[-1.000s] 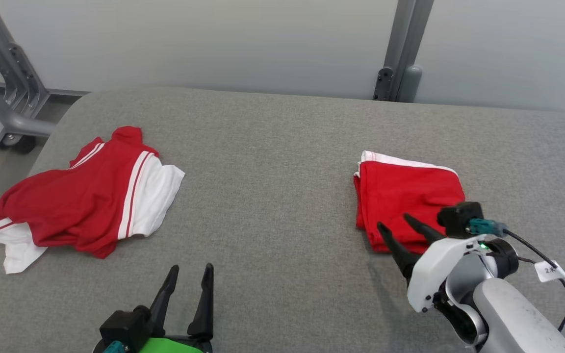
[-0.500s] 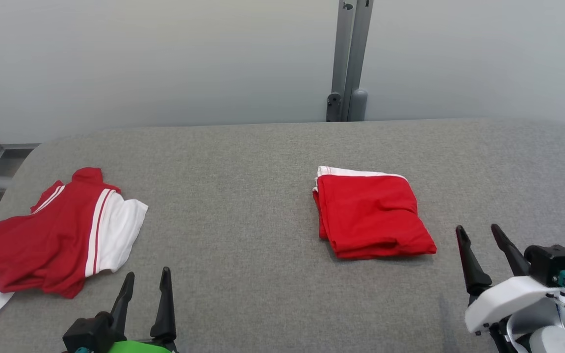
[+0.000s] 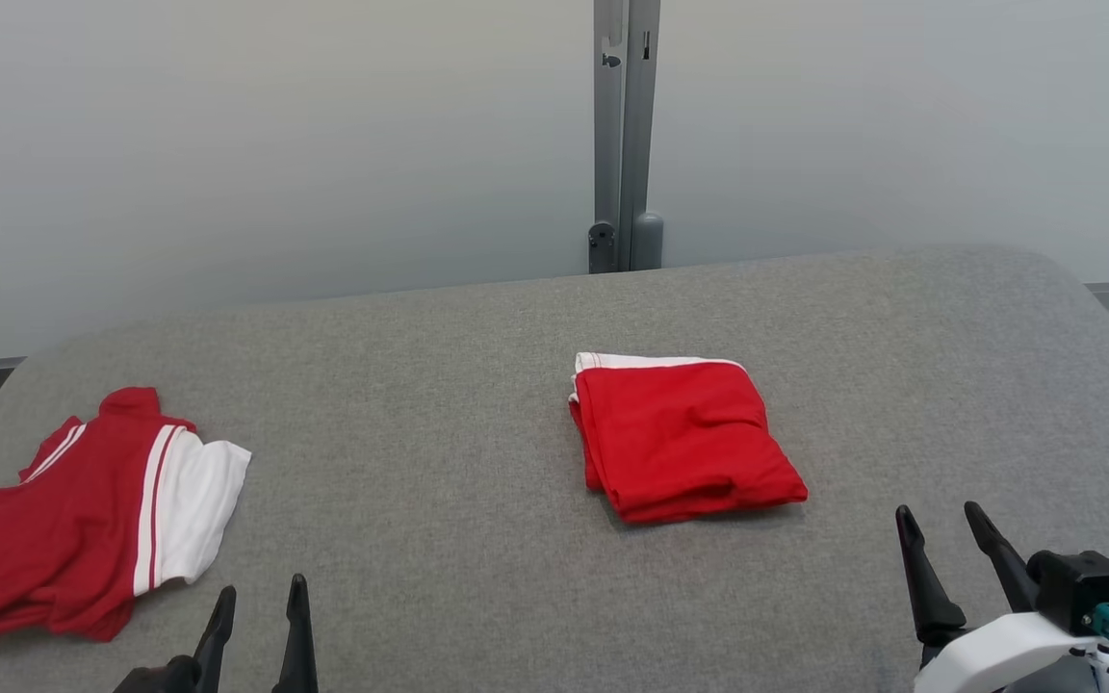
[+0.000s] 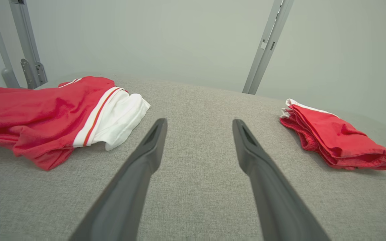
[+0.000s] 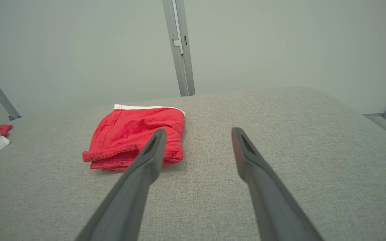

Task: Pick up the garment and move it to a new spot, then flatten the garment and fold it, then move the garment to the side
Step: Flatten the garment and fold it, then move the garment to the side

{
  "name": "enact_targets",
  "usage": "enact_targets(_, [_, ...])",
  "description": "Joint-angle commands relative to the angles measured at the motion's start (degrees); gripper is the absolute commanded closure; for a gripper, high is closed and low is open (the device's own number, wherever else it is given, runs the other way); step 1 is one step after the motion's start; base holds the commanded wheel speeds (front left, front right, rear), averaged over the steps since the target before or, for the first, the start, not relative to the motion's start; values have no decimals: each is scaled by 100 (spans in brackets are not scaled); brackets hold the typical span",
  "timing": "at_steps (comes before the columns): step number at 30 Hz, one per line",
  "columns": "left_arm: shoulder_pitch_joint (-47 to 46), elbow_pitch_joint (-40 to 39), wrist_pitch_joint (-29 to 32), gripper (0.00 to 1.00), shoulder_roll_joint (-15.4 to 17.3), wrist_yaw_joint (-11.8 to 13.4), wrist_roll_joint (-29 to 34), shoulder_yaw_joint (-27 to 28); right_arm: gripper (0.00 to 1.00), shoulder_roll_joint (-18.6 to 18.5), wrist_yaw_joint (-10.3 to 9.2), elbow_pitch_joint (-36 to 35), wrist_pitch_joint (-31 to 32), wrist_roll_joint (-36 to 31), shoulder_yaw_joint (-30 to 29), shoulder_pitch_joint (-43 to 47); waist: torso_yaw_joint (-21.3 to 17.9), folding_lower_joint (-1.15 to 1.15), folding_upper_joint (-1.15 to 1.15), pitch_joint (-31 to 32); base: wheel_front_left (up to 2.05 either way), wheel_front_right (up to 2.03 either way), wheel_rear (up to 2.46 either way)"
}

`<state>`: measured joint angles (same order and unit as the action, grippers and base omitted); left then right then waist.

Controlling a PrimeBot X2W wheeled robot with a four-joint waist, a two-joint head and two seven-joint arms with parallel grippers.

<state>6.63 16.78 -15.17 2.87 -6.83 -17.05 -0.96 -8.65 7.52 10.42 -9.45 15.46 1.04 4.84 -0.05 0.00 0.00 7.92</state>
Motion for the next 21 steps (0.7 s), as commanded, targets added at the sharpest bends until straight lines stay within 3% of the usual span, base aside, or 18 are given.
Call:
enact_targets(1, [109, -35, 4, 0, 12, -25, 55, 30, 0, -24, -6, 27, -46, 67, 32, 91, -33, 0, 0, 28, 0, 0, 0])
enact_targets(21, [229, -78, 4, 0, 6, -62, -2, 52, 0, -33, -6, 181, -109, 290, 126, 37, -18, 0, 0, 15, 0, 0, 0])
